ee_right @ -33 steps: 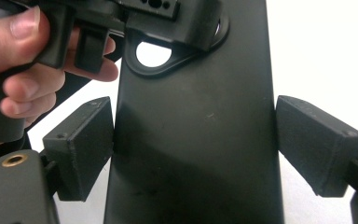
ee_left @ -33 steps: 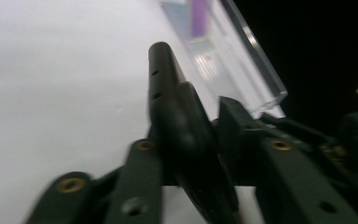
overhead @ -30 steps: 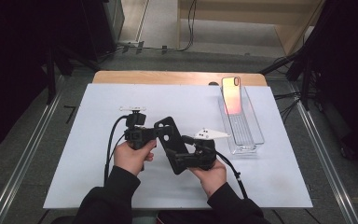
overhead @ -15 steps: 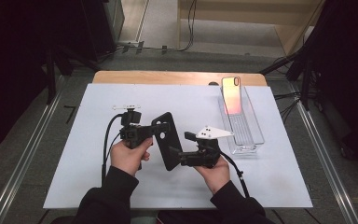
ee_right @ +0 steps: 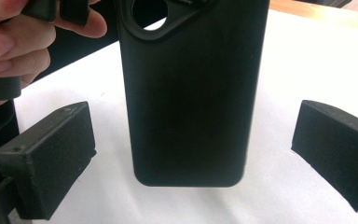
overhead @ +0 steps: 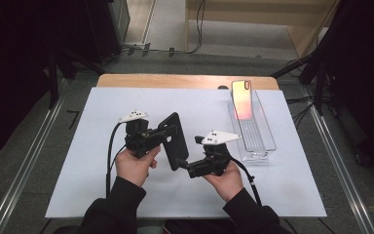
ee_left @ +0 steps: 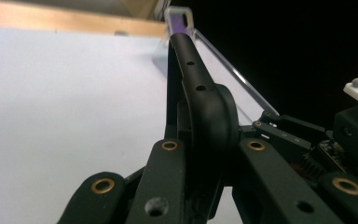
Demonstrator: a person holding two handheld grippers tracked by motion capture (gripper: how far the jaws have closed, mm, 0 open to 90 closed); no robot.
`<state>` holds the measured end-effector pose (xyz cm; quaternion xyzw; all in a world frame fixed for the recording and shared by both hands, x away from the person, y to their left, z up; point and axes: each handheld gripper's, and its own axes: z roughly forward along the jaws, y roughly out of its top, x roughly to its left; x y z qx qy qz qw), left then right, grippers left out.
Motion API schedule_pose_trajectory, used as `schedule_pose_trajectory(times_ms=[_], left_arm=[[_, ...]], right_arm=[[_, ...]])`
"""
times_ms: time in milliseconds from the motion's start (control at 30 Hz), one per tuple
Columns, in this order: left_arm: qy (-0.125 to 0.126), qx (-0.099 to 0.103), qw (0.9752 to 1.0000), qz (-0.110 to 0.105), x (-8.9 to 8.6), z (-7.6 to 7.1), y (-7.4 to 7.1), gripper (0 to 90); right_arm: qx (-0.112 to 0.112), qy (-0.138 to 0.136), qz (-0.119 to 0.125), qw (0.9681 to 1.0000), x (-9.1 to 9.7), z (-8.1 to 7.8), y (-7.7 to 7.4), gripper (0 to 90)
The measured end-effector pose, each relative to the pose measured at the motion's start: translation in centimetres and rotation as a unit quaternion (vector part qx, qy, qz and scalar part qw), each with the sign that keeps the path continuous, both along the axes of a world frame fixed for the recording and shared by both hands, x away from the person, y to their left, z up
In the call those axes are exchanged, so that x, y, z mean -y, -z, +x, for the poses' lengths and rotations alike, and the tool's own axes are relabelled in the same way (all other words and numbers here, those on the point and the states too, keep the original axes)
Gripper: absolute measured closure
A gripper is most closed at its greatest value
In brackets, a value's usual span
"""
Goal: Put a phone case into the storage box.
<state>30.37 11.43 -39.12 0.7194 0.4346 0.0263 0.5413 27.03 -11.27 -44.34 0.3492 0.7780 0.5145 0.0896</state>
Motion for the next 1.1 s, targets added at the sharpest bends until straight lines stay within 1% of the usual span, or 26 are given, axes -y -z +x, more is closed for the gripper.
schedule_pose_trajectory(times_ms=[67, 133, 167, 233, 300, 367, 433, 533, 567, 633, 767, 833, 867, 900, 967, 1033, 1100], left_arm=[[0.002, 0.014, 0.9999, 0.003, 0.2, -0.3, 0.0, 85.6], [0.001, 0.018, 0.9998, 0.004, 0.4, -0.4, 0.1, 85.6], [0.003, 0.023, 0.9997, 0.007, 0.6, -0.6, 0.3, 85.6], [0.006, 0.029, 0.9995, 0.009, 0.8, -0.8, 0.5, 85.6], [0.009, 0.040, 0.9991, 0.007, 1.0, -1.0, 0.7, 85.6], [0.021, 0.049, 0.9986, 0.001, 1.1, -1.1, 0.9, 85.5], [0.028, 0.048, 0.9984, -0.004, 1.3, -1.2, 1.1, 85.4], [0.033, 0.044, 0.9985, -0.003, 1.7, -1.3, 1.4, 85.4], [0.033, 0.041, 0.9986, -0.001, 1.9, -1.4, 1.4, 85.5], [0.036, 0.042, 0.9985, 0.005, 2.2, -1.6, 1.6, 85.5], [0.042, 0.039, 0.9983, 0.007, 2.5, -1.8, 1.7, 85.4], [0.042, 0.036, 0.9985, 0.008, 2.7, -1.9, 1.7, 85.4], [0.044, 0.035, 0.9984, 0.006, 2.8, -2.0, 1.7, 85.4], [0.045, 0.035, 0.9983, 0.010, 2.8, -2.0, 1.7, 85.3], [0.047, 0.033, 0.9983, 0.009, 3.0, -2.1, 1.8, 85.3], [0.050, 0.033, 0.9982, 0.009, 3.2, -2.3, 1.8, 85.3], [0.052, 0.032, 0.9981, 0.011, 3.3, -2.4, 1.8, 85.2]], right_arm=[[0.005, -0.001, 0.000, 1.0000, 0.0, 0.0, -0.1, 0.0], [0.008, 0.000, 0.001, 1.0000, 0.0, 0.0, -0.1, 0.0], [0.012, -0.001, 0.000, 0.9999, 0.1, 0.0, -0.2, 0.0], [0.013, -0.003, -0.003, 0.9999, 0.1, 0.1, -0.3, 0.0], [0.011, -0.005, -0.006, 0.9999, 0.1, 0.3, -0.4, 0.0], [0.010, -0.006, -0.009, 0.9999, 0.2, 0.4, -0.5, 0.0], [0.012, -0.008, -0.010, 0.9998, 0.2, 0.6, -0.6, 0.0], [0.014, -0.007, -0.012, 0.9998, 0.2, 0.8, -0.6, 0.0], [0.013, -0.006, -0.012, 0.9998, 0.2, 0.8, -0.6, 0.0], [0.011, -0.003, -0.015, 0.9998, 0.1, 0.9, -0.6, 0.0], [0.007, 0.003, -0.019, 0.9998, -0.2, 1.0, -0.4, 0.0], [0.003, 0.021, -0.027, 0.9994, -0.4, 1.0, -0.4, 0.0], [-0.001, 0.018, -0.026, 0.9995, -0.4, 1.1, -0.3, 0.0], [-0.001, 0.015, -0.024, 0.9996, -0.4, 1.1, -0.3, 0.0], [-0.002, 0.016, -0.019, 0.9997, -0.4, 1.1, -0.4, 0.0], [0.001, 0.014, -0.018, 0.9997, -0.4, 1.0, -0.4, 0.0], [0.002, 0.009, -0.016, 0.9998, -0.4, 0.9, -0.5, 9.8]])
